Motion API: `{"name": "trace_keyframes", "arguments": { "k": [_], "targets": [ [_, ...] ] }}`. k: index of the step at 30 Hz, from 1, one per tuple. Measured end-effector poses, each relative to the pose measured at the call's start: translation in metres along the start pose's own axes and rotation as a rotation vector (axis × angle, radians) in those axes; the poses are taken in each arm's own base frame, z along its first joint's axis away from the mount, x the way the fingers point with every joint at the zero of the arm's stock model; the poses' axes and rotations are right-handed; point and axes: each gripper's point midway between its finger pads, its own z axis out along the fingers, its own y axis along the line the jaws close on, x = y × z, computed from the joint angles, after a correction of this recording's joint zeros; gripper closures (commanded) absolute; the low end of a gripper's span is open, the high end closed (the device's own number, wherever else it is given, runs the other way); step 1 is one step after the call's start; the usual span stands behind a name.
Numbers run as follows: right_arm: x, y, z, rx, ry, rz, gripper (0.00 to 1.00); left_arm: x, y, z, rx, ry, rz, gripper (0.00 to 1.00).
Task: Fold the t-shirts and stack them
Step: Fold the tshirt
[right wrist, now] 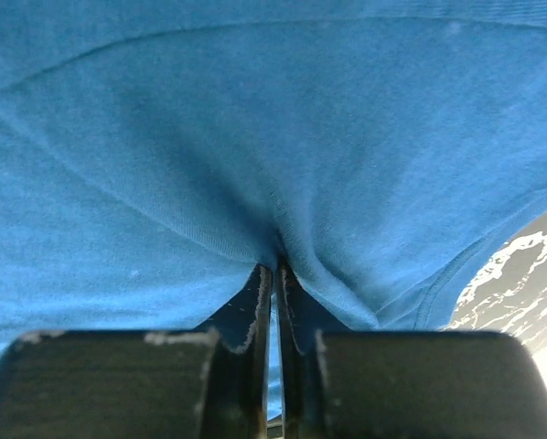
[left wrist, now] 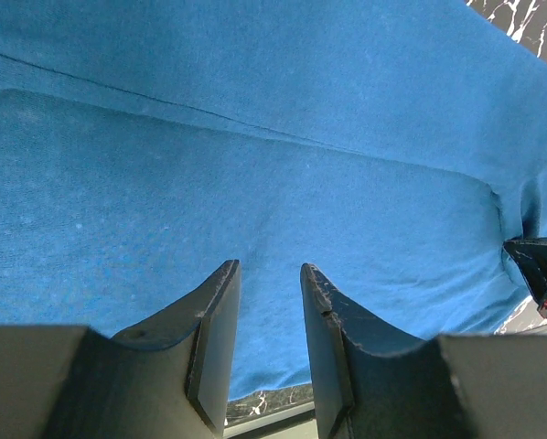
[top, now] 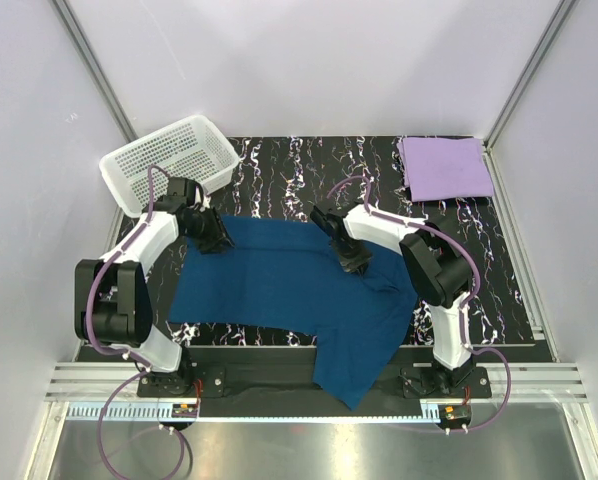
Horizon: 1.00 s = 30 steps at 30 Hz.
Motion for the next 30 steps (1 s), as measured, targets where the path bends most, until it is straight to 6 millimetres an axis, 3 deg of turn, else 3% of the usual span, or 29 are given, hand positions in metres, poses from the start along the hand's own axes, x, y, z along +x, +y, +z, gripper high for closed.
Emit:
{"name": "trace_keyframes", "arguments": {
  "k": [6, 9, 14, 18, 23, 27, 30],
  "targets": [
    [-0.003, -0.003, -0.004, -0.007, -0.011, -0.003, 0.91, -0.001, -0.001, -0.002, 0.005, -0.008, 0.004, 0.62],
    [-0.014, -0.005, -0.011, -0.046, -0.028, -0.010, 0.92, 0.000, -0.001, -0.002, 0.008, -0.009, 0.005, 0.62],
    [-0.038, -0.019, -0.019, -0.082, -0.078, 0.021, 0.96, 0.004, -0.001, -0.002, 0.014, -0.002, 0.004, 0.62],
    [-0.041, -0.037, -0.014, -0.095, -0.068, 0.056, 0.94, 0.008, -0.002, -0.006, 0.026, -0.005, 0.011, 0.61],
    [-0.043, -0.055, -0.008, -0.116, -0.052, 0.095, 0.86, 0.008, -0.005, -0.009, 0.042, -0.010, 0.017, 0.61],
    [-0.056, -0.065, -0.004, -0.114, -0.062, 0.121, 0.79, 0.010, -0.005, -0.009, 0.045, -0.006, 0.017, 0.61],
    [-0.072, -0.073, -0.001, -0.094, -0.077, 0.144, 0.65, 0.010, -0.006, -0.010, 0.046, -0.006, 0.019, 0.61]
  ]
}}
